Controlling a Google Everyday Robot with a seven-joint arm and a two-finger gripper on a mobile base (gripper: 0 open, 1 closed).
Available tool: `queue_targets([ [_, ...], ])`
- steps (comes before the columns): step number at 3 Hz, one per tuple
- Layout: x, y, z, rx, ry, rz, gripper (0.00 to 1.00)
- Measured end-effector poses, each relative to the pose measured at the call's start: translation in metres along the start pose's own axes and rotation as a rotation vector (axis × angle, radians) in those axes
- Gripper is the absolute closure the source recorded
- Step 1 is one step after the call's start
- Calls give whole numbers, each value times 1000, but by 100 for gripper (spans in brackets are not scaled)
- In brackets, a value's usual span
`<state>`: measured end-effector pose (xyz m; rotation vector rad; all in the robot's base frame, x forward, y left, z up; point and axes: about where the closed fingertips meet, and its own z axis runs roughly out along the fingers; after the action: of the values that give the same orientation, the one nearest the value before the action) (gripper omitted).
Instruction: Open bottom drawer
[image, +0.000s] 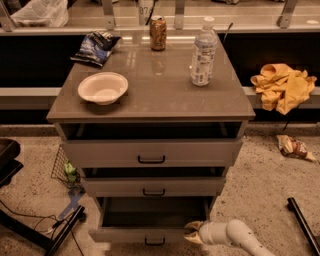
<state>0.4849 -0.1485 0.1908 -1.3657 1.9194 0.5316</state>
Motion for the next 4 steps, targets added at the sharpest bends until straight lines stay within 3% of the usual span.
queue_targets([
  [3,4,9,-9,-22,-8,4,100],
  [4,4,9,-9,-22,-8,4,85],
])
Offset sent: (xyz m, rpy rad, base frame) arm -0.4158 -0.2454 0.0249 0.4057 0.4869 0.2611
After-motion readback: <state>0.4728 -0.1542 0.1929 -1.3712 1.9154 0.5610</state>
